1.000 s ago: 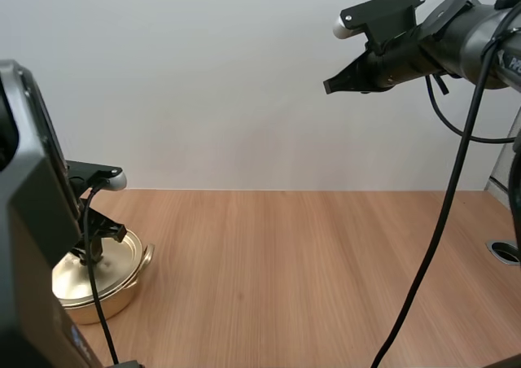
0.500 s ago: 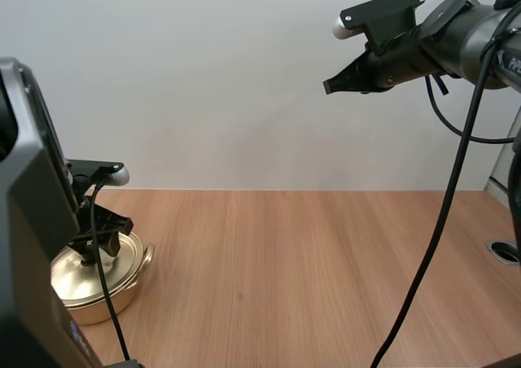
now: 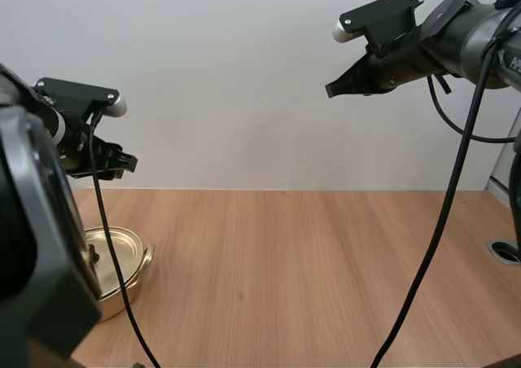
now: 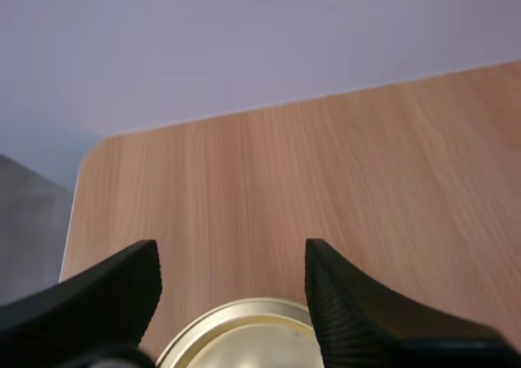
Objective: Open the pot, put the car inside, and close it
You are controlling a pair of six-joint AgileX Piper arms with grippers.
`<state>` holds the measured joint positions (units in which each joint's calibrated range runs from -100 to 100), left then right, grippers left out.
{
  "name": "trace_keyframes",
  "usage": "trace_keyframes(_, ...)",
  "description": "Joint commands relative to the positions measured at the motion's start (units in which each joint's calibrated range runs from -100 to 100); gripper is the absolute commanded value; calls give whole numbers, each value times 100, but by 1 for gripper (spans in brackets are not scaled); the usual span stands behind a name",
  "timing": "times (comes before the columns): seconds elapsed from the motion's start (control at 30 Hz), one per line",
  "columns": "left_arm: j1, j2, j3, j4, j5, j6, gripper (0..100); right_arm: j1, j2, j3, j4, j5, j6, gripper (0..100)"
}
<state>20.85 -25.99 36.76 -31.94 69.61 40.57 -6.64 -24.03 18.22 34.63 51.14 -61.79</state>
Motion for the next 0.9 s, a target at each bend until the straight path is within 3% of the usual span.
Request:
trace_keyframes(0.0,-5,-662,87,-3950,317,820,86,-2,3,4,-1,30,-3,0)
trace_keyframes(0.17,-5,-1725,276,-4665,677,791,86,-2,3,4,-15,32,-173,0)
trace_keyframes(0.4,-5,-3521,303,-4688,955,573,86,-2,3,4,448,-87,-499,0)
trace_keyframes(0.67,-5,-5104,303,-4667,955,38,86,-2,3,4,1015,-87,-647,0)
trace_keyframes(0.87,-5,-5852,303,-3969,955,-832,86,-2,3,4,1328,-108,-794,0)
